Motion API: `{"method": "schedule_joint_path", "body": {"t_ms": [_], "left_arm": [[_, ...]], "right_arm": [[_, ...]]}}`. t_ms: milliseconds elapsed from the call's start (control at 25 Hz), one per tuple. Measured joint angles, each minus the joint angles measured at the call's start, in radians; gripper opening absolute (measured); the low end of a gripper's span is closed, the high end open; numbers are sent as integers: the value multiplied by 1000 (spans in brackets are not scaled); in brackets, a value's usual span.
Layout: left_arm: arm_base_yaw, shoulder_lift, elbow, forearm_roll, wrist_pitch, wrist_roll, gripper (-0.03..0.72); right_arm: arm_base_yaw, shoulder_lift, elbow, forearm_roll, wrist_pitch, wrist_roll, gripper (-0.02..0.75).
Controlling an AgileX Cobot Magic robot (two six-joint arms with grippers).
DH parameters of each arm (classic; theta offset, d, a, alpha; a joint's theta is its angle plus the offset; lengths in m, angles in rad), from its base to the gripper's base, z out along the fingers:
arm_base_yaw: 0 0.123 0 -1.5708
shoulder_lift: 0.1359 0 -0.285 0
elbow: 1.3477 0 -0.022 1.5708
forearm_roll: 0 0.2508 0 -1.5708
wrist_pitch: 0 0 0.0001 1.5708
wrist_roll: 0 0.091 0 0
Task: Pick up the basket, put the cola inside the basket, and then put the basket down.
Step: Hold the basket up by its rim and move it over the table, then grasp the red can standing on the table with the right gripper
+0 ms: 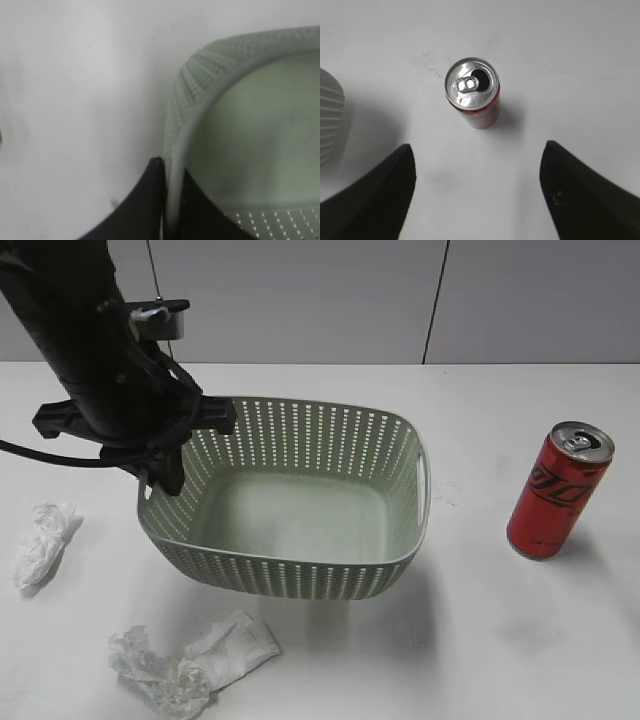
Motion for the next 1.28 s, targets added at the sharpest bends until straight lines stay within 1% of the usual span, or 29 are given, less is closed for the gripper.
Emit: {"method": "schedule_joint_path", "body": {"t_ms": [120, 280, 520, 840, 1080, 1280], "left_arm": [[0, 0, 0, 0, 0, 0, -4], [0, 0, 0, 0, 1, 0, -4], [0, 0, 0, 0, 1, 0, -4], [0, 0, 0, -2, 1, 0, -4], [0, 0, 0, -3, 0, 0, -4], [0, 0, 0, -3, 0, 1, -4]], "right_arm": [[0, 162, -75, -7, 6, 0, 583], [0, 317, -153, -20, 5, 0, 583], [0, 482, -180, -20, 24, 1, 583], [0, 521, -209, 13, 71, 7, 583], [0, 523, -221, -28, 93, 9, 583], [0, 523, -252, -58, 148, 10, 583]]}}
